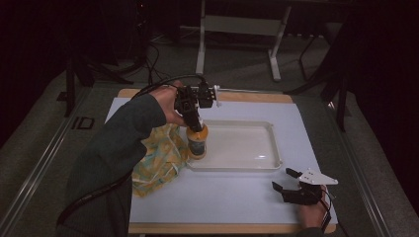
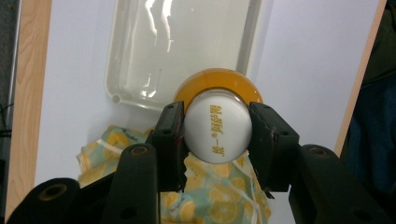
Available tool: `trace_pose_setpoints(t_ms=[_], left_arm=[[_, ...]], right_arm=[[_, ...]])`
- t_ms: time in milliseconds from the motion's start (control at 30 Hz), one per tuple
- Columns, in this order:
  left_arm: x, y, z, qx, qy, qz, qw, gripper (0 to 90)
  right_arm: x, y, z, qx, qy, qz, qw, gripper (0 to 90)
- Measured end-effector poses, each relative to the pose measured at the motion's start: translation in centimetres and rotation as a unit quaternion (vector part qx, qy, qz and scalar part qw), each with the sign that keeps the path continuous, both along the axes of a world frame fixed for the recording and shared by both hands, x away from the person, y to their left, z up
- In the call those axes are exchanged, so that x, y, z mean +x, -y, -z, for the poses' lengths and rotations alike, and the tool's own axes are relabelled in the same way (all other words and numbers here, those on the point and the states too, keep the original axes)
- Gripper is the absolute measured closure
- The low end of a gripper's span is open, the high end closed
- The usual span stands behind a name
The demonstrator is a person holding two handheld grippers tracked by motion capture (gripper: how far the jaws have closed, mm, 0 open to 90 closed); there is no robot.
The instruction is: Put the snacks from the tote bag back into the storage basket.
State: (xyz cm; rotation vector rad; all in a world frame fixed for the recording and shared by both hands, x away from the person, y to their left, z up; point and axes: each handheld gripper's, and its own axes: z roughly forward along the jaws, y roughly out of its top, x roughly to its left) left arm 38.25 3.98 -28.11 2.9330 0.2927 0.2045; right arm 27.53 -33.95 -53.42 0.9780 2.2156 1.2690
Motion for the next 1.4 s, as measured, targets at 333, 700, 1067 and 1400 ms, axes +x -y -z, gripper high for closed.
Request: trace_pose_setpoints(t_ms=[333, 700, 1067, 1400], left_arm=[[0.0, 0.8, 0.7, 0.005, -0.002, 0.006, 1.0, 58.8], [0.3, 1.2, 2.0, 0.009, -0.01, 0.007, 0.9999, 58.9], [0.8, 1.4, 3.2, 0.005, -0.008, 0.002, 1.0, 58.9], [1.1, 1.6, 4.6, 0.011, -0.015, -0.001, 0.9998, 58.8]], right_arm=[[0.0, 0.0, 0.0, 0.001, 0.0, 0.0, 1.0, 20.1], [0.0, 0.0, 0.0, 0.001, -0.002, -0.001, 1.0, 20.1], [0.0, 0.0, 0.0, 0.002, -0.001, -0.001, 1.0, 20.1], [0.0, 0.0, 0.0, 0.003, -0.003, -0.001, 1.0, 20.1]])
